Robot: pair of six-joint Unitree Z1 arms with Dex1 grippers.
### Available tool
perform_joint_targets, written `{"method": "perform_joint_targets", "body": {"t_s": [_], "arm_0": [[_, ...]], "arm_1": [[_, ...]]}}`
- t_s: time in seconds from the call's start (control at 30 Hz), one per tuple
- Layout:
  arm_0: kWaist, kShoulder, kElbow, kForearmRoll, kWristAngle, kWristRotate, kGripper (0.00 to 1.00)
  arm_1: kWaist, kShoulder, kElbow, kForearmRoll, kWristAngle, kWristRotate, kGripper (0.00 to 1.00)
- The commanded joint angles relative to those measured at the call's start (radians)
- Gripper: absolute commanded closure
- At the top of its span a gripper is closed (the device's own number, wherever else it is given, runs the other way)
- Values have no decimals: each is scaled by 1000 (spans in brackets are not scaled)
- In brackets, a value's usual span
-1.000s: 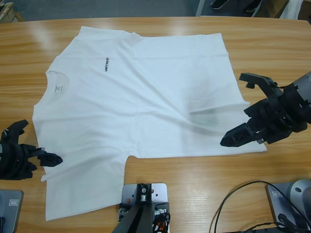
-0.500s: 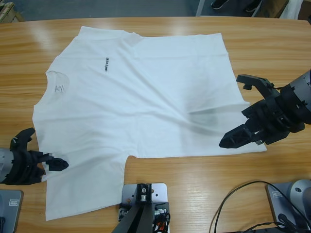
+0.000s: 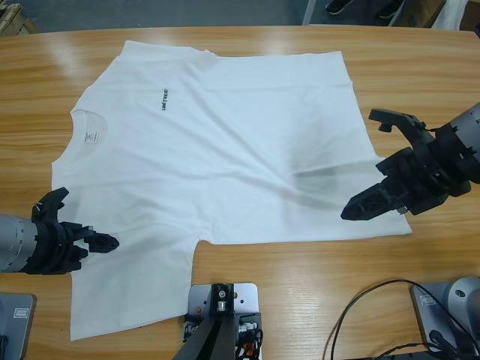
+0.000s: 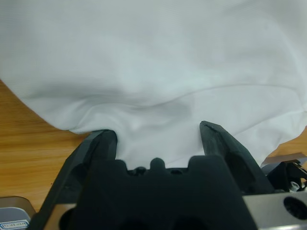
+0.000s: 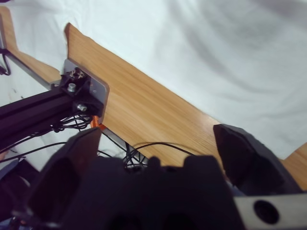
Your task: Fold clothes
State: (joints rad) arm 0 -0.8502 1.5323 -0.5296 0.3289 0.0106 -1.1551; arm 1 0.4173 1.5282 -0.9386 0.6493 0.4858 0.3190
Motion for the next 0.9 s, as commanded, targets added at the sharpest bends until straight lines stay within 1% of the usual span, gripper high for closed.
{"method": "perform_joint_targets", "body": {"t_s": [0.03,0.07,0.13,0.17,0.2,0.27,0.33,0.4,0.5,0.6,0.67,0.7,0.73,0.77,0.8,0.83,0.9], "arm_0": [[-9,52,55,-11,22,-18,1000],[-9,43,58,-11,24,-17,1000],[-9,7,67,-9,30,-15,1000],[-9,-19,74,-7,33,-14,1000],[-9,-48,81,-7,36,-13,1000],[-10,-110,86,-2,44,-10,1000],[-22,-180,85,14,66,-8,1000],[-23,-225,85,35,72,-3,1000],[-33,-245,88,48,72,5,1000],[-36,-226,88,44,62,4,1000],[-40,-205,90,40,30,-2,1000],[-52,-199,96,38,16,-13,1000],[-67,-197,103,38,10,-28,1000],[-79,-203,111,37,2,-42,1000],[-87,-214,116,38,-11,-49,877],[-94,-229,122,39,-21,-56,658],[-110,-259,135,44,-33,-81,421]], "arm_1": [[-17,54,-12,5,4,-12,404],[-18,56,-12,7,4,-12,459],[-20,62,-11,11,2,-12,521],[-21,66,-12,12,2,-12,612],[-23,70,-12,12,2,-12,650],[-25,79,-12,12,0,-12,885],[-26,79,-13,12,0,-13,895],[-26,79,-14,13,-1,-12,1000],[-26,79,-12,18,-4,-13,1000],[-26,69,-15,25,-2,-12,1000],[-26,54,-14,30,2,-13,1000],[-26,48,-13,32,3,-14,928],[-26,44,-9,33,6,-14,645],[-26,43,-5,35,9,-14,503],[-26,40,0,35,10,-14,443],[-26,39,2,35,10,-14,378],[-26,37,2,35,13,-14,267]]}}
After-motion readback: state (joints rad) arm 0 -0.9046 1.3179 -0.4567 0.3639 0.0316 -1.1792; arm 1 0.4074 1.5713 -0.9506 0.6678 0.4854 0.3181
